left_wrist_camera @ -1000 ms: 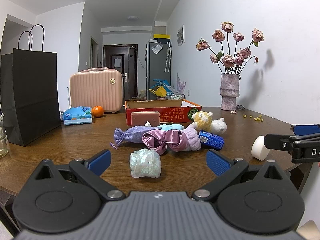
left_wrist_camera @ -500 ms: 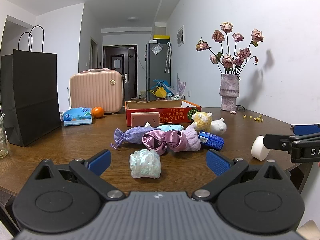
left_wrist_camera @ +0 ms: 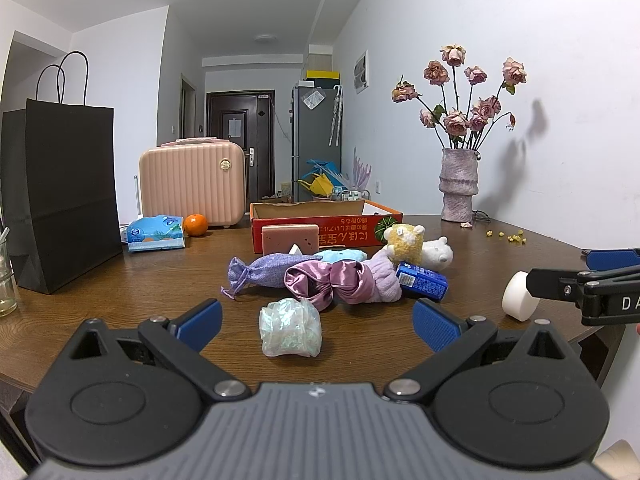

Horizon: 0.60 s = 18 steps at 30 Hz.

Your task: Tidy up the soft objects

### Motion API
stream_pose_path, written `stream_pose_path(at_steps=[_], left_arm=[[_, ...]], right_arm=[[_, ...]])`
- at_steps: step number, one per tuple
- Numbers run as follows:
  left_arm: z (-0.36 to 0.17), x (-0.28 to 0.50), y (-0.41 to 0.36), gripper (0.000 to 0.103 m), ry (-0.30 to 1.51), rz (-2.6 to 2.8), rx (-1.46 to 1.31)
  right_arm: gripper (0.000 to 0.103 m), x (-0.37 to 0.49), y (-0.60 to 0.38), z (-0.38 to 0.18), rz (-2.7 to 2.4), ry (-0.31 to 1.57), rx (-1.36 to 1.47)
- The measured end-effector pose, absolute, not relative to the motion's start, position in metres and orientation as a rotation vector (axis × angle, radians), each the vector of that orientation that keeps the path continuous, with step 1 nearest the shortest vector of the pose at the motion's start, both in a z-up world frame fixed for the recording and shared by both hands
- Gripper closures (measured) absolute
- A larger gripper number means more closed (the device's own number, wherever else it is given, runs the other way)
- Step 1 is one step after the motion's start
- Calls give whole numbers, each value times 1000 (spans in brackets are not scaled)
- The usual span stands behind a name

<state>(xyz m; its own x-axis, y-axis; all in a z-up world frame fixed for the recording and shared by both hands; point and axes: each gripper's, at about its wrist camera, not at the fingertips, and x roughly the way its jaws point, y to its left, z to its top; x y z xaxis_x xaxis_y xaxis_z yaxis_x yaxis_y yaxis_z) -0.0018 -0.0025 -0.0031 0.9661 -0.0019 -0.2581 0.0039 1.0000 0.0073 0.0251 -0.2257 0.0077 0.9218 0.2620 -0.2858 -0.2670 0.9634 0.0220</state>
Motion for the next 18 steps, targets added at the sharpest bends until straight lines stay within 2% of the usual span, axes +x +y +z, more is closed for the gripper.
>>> stream_pose_path(at_steps=[18], left_arm=[[1,-2,1,0,263,-4,4]], right_arm=[[0,31,-228,4,259,305,-15]])
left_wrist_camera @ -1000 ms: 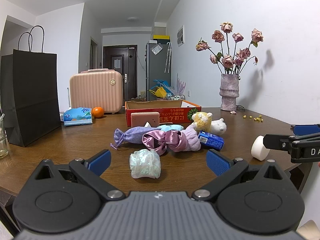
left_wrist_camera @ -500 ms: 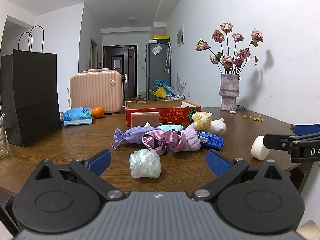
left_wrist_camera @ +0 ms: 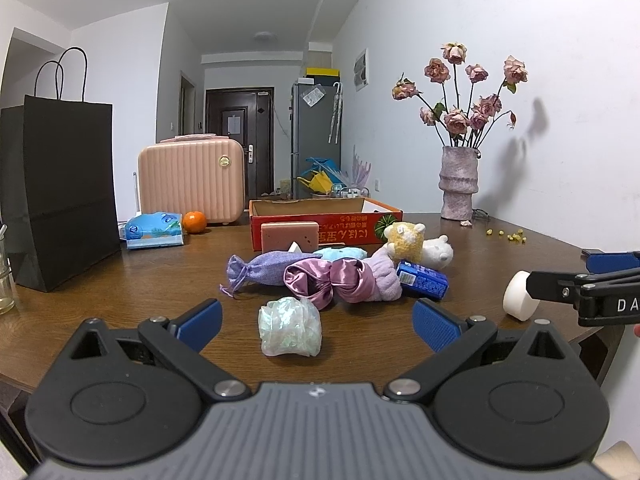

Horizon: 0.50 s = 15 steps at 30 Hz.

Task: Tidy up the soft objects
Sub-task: 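Close the left gripper on the plastic bundle while the right gripper closes on the white foam cylinder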

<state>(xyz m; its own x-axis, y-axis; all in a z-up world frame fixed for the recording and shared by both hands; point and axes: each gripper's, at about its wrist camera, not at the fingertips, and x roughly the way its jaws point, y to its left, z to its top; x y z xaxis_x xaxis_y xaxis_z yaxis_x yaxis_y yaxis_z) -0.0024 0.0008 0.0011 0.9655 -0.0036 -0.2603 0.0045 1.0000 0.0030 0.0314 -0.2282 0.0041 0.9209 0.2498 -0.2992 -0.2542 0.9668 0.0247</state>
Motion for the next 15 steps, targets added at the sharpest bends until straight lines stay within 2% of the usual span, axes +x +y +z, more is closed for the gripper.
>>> stream_pose_path(at_steps=[15], left_arm=[[2,18,6,0,281,7,-7]], right_arm=[[0,52,-236,-2,211,314,-17]])
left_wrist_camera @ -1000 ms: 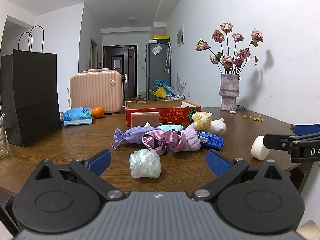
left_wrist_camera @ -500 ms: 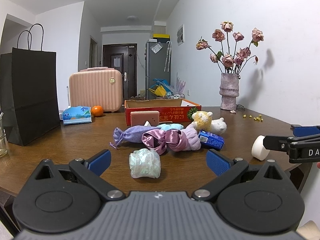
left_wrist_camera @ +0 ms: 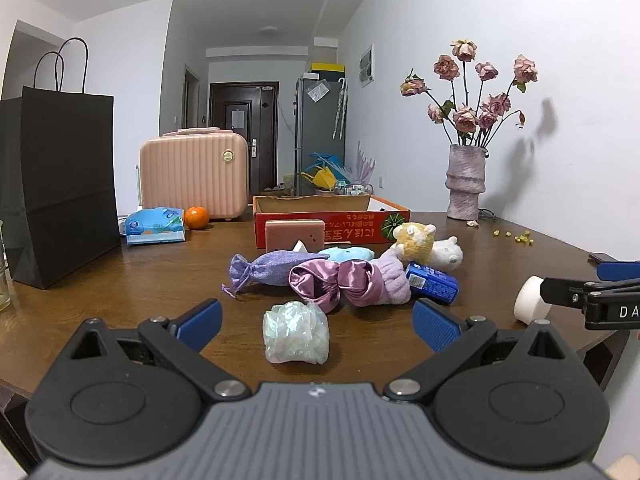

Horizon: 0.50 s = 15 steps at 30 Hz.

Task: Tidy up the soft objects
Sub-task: 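Close the left gripper on the plastic bundle while the right gripper closes on the white foam cylinder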

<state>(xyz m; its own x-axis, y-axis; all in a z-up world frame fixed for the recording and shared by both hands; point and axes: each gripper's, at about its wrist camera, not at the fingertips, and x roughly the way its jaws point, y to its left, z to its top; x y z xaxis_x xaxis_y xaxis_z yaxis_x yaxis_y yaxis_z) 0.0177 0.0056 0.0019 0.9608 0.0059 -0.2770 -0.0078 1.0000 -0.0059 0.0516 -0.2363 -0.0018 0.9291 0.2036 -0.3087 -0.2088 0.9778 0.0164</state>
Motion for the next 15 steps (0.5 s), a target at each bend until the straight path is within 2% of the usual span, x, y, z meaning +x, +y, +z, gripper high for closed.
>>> stream_pose_path(at_steps=[15], left_arm=[[-2,45,6,0,299,31,-1]], right_arm=[[0,77,-247,-7,184,323,-14]])
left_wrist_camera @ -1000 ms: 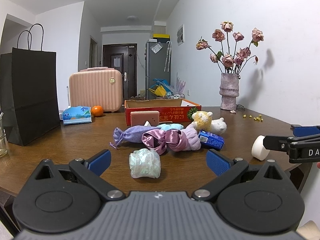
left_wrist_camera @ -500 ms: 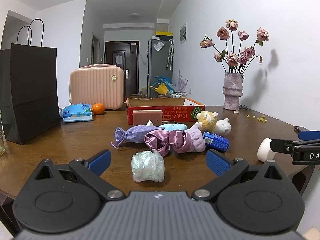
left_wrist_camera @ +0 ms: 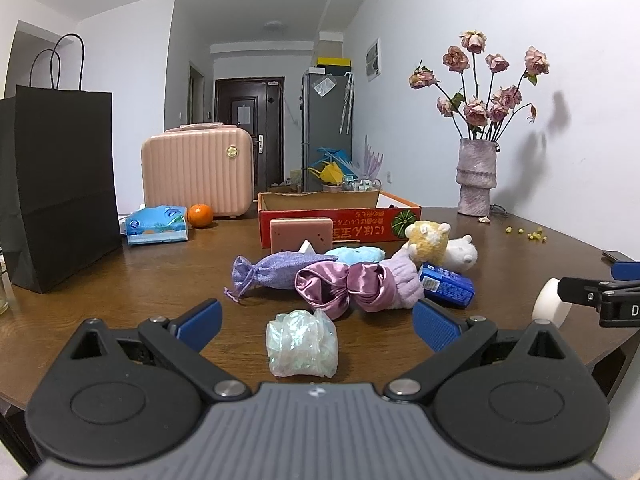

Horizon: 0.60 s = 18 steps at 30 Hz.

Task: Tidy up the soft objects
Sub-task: 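Close the left gripper on the plastic bundle while the right gripper closes on the white foam cylinder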

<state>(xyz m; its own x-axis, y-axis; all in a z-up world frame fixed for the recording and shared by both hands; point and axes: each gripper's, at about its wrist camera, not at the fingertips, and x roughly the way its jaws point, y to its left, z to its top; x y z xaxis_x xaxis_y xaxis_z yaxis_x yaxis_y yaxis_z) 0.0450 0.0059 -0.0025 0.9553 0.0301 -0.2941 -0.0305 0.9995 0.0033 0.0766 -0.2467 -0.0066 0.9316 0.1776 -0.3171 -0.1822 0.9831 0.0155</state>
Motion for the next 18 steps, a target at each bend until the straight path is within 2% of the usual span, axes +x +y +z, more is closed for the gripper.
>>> stream_pose_path(at_steps=[18], left_arm=[[-13,83,13,0,368,69,-24]], right_arm=[[0,107,-254,-21,188,352,5]])
